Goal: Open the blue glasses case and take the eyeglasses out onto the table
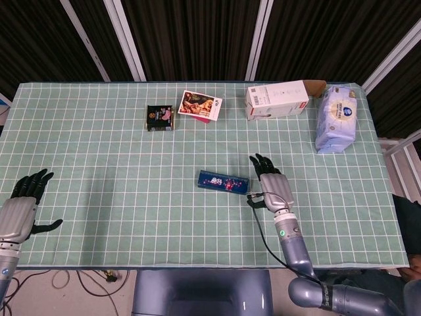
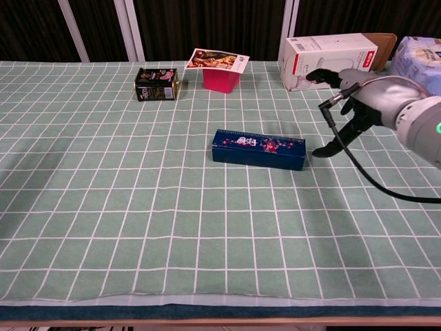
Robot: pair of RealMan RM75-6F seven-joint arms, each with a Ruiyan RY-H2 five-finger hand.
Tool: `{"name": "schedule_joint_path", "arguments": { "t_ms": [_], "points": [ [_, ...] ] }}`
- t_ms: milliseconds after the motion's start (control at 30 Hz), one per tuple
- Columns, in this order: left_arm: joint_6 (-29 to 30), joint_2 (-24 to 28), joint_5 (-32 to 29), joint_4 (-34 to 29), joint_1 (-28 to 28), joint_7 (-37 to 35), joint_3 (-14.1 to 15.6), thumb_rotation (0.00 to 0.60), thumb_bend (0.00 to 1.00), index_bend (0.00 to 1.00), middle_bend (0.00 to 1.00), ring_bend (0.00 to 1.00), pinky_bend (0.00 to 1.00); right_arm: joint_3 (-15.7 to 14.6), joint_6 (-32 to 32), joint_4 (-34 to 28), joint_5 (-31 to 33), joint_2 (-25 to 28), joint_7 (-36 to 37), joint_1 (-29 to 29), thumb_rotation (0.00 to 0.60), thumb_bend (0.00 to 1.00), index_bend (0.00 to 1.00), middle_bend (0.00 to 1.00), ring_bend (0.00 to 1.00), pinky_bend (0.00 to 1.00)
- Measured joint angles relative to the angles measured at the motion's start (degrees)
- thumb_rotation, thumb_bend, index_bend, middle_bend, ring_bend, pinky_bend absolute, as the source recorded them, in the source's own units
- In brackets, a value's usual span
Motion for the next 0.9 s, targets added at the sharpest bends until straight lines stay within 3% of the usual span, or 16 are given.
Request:
{"name": "schedule_joint_path", "arguments": {
  "t_ms": [433, 900],
  "points": [
    [-0.7, 0.1, -0.6, -0.4, -0.3, -0.4, -0.1, 0.6, 0.0, 0.0, 0.0, 0.0, 0.0, 0.2, -1.2, 11.6, 1.2, -7.5, 0.8, 4.7, 0.6, 0.06, 0.0, 0.0, 0.0, 0.25],
    [-1.8, 0.4, -1.8, -1.1, -0.5, -1.2, -0.3, 0.6, 0.0, 0.0, 0.0, 0.0, 0.0, 1.6, -3.3, 21.0, 2.6, -11.7, 3.3, 7.8, 0.6, 0.11, 0.0, 0.0, 0.0, 0.25]
  ]
}}
